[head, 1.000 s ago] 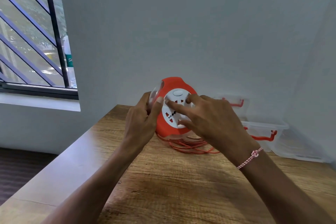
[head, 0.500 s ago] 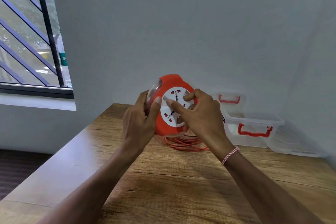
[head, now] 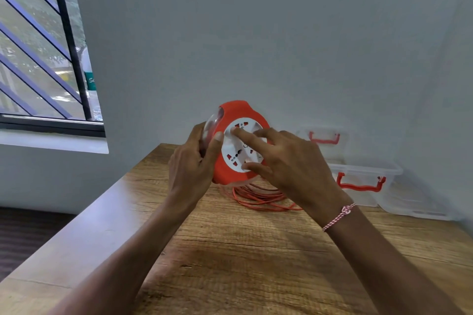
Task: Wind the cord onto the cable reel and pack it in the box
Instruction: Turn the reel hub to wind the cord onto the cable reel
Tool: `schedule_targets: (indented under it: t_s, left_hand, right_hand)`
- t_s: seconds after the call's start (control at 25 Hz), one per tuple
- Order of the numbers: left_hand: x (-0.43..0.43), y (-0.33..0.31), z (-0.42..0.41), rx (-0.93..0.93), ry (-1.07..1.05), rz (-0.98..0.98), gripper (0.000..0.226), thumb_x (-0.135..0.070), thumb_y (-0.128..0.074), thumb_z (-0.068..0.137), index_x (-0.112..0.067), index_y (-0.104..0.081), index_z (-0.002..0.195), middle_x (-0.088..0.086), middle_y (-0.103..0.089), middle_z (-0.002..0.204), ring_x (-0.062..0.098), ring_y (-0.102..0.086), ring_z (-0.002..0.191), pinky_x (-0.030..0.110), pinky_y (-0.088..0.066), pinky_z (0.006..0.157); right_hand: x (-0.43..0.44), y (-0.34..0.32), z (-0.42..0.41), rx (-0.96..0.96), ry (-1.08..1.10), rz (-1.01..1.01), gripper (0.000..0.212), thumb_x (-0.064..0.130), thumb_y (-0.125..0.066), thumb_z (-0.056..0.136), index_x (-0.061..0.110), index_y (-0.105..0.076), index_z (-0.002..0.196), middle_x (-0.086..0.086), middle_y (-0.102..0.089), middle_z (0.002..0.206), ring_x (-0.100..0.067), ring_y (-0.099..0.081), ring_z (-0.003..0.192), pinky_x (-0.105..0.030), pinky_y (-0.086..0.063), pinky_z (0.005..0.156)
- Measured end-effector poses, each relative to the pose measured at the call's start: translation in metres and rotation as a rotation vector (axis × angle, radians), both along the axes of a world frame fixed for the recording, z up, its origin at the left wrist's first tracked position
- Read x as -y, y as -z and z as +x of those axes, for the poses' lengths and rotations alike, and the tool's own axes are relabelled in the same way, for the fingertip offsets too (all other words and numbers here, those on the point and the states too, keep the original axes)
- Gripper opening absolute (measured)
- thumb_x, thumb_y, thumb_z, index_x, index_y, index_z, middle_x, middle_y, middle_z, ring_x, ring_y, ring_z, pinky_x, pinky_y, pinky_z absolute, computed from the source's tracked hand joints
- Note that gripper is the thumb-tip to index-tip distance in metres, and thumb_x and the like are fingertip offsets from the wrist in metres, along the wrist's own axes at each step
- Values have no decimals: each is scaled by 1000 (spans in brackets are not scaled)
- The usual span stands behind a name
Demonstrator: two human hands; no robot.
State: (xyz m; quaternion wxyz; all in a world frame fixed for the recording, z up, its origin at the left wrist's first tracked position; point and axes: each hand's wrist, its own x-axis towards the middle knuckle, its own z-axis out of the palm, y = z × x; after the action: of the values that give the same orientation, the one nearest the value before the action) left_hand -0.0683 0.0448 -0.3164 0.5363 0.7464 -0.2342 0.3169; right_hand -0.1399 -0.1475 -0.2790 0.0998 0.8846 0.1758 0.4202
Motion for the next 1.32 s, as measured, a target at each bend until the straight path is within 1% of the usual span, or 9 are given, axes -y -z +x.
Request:
schedule_targets:
  t_s: [0.2, 0.4, 0.52, 0.64, 0.8, 0.92, 1.04, 1.2, 1.32]
  left_hand:
    - [-1, 0, 2, -36, 72, 2, 50, -67, -43, 98, -38, -54, 138, -20, -75, 102, 10, -81, 85, 44, -69, 72]
    - [0, 2, 2, -46, 61, -4, 55, -69, -42, 98, -32, -61, 134, -4, -80, 97, 15, -81, 83, 51, -68, 70]
    - [4, 4, 0, -25, 51, -36, 48, -66, -40, 100, -35, -59, 132, -1, -78, 90, 16, -79, 78, 55, -66, 70]
    - [10, 7, -1, 16, 27, -41, 54, -66, -39, 103, -29, -59, 137, -3, -77, 85, 13, -78, 74, 52, -66, 66]
    - [15, 10, 0, 20, 47, -76, 45, -65, -40, 104, -35, -57, 133, -16, -76, 89, 5, -78, 77, 43, -68, 62]
    - [9, 8, 6, -67, 44, -183, 32, -67, -40, 102, -43, -58, 115, -23, -74, 96, 6, -77, 83, 51, -67, 65]
    - [3, 8, 11, -140, 43, -227, 21, -64, -42, 104, -53, -59, 106, -21, -74, 96, 15, -77, 88, 59, -65, 72]
    - [3, 9, 10, -181, 74, -242, 20, -64, -43, 104, -53, -60, 105, -20, -76, 97, 14, -77, 90, 58, -66, 71]
    - [3, 9, 11, -193, 96, -256, 18, -61, -44, 106, -63, -61, 100, -24, -75, 93, 8, -77, 88, 50, -66, 69]
  right_hand:
    - [7, -4, 2, 153, -73, -220, 69, 43, -80, 86, 28, -53, 148, -18, -74, 114, -31, -77, 86, -34, -59, 56]
    - [6, 1, 4, 71, -122, -63, 54, 50, -72, 90, 27, -63, 138, -12, -77, 101, -28, -75, 80, -32, -59, 61]
    - [-5, 5, 6, 65, -90, 170, 63, 66, -66, 86, 28, -63, 135, -4, -79, 92, -20, -74, 72, -28, -59, 63]
    - [-22, 8, 9, 35, -15, 545, 66, 78, -59, 80, 29, -60, 124, 6, -75, 82, -11, -70, 66, -28, -60, 58]
    - [-25, 8, 12, -51, -136, 955, 45, 65, -68, 86, 28, -56, 109, 12, -67, 64, -4, -67, 52, -25, -58, 50]
    - [-7, 9, 8, -62, -375, 1154, 20, 44, -64, 98, 29, -58, 111, 4, -71, 60, -7, -67, 45, -20, -51, 43]
    - [27, 15, 15, -71, -157, 1045, 2, 29, -60, 102, 30, -62, 103, 4, -70, 61, -6, -65, 47, -19, -52, 49]
    - [47, 48, 29, -651, 84, 592, 21, 26, -52, 106, 21, -72, 109, 4, -73, 99, -10, -65, 87, -33, -52, 82]
    - [41, 61, 33, -770, 85, 351, 28, 27, -50, 106, 19, -73, 121, 2, -64, 111, -16, -58, 104, -34, -46, 91]
